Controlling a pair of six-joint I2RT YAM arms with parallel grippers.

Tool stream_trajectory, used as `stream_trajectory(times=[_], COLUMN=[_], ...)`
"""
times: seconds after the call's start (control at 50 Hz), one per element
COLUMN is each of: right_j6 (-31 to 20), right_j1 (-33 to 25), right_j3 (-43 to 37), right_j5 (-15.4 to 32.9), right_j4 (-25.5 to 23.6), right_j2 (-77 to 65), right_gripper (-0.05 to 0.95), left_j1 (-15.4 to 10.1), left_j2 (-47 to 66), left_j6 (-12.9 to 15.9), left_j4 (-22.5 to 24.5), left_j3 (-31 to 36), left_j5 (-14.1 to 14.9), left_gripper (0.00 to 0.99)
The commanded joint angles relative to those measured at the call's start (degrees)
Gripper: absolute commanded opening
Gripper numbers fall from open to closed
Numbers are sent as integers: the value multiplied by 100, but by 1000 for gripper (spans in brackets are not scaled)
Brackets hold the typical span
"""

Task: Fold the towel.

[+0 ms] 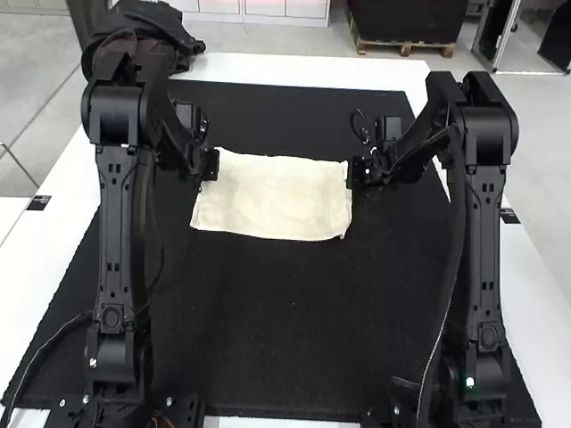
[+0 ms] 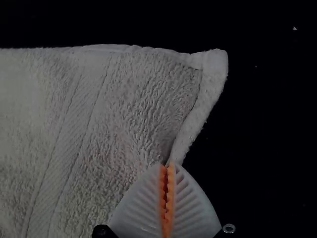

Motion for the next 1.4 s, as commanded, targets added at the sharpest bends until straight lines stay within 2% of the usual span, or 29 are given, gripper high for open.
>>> stream_trajectory(times=[0.0, 0.12, 0.52, 0.9, 1.38], right_j6=[180, 259, 338, 373, 373], right_j1=[-179, -179, -162, -179, -302], right_j3=[-75, -101, -391, -787, -1050], right_j5=[-116, -213, -415, -547, -679], right_j4=[33, 33, -3, -47, -91], right_j2=[-442, -583, -1049, -1321, -1760], right_gripper=[-25, -25, -25, -23, -23], left_j1=[169, 169, 169, 169, 222], left_j2=[-386, -536, -922, -1467, -2039], left_j6=[77, 68, 77, 112, 156], left_j4=[23, -82, -73, 103, 85], left_j3=[52, 8, -625, -1169, -1556], left_j5=[28, 169, 309, 318, 379], left_gripper=[26, 26, 26, 26, 26])
